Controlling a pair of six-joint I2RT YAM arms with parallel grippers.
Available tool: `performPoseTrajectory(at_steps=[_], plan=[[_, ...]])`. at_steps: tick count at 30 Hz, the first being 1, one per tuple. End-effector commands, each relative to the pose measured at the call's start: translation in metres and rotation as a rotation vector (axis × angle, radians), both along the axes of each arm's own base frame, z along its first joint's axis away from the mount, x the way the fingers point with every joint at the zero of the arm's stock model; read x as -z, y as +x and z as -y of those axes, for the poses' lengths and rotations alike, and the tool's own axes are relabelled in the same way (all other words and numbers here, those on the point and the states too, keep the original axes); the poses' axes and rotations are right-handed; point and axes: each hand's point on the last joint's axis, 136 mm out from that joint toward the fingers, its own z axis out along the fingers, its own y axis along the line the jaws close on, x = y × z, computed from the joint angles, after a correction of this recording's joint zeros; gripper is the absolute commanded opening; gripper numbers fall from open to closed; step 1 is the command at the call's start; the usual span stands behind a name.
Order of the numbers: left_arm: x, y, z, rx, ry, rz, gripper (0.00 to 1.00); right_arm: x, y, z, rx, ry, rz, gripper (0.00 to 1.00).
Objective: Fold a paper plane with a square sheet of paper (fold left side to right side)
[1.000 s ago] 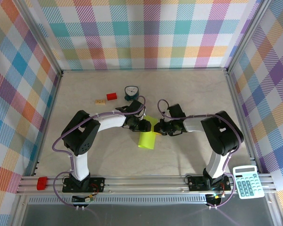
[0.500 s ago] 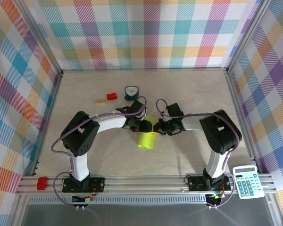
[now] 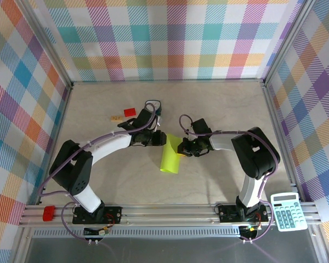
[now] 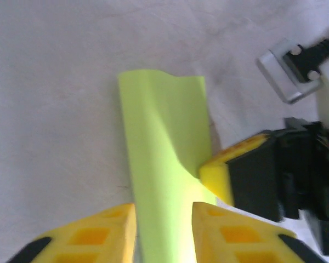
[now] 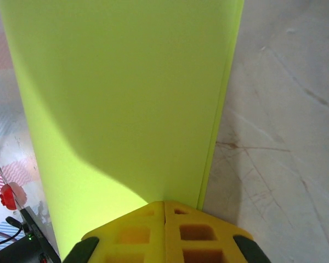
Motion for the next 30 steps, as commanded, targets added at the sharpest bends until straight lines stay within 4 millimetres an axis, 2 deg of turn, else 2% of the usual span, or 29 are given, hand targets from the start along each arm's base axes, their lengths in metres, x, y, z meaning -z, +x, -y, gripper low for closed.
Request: performPoseTrajectory(at_steps=[1,4,16,30], plan=[[0.006,-0.01,0.02,0.088,-0.108,-0.041,0.2,0.048,-0.026,0.035,0.022,-0.212,-0.113,0.0],[0.017,-0.012,0.026,0.11,-0.128,-0.065,0.13,0.048,-0.026,0.035,0.022,-0.216,-0.115,0.0],[0.058,-0.016,0.019,0.102,-0.072,-0.114,0.1,0.047,-0.026,0.038,0.014,-0.235,-0.108,0.0],[0.081,-0.02,0.006,0.071,-0.01,-0.137,0.09,0.041,-0.022,0.038,0.0,-0.244,-0.088,0.01]])
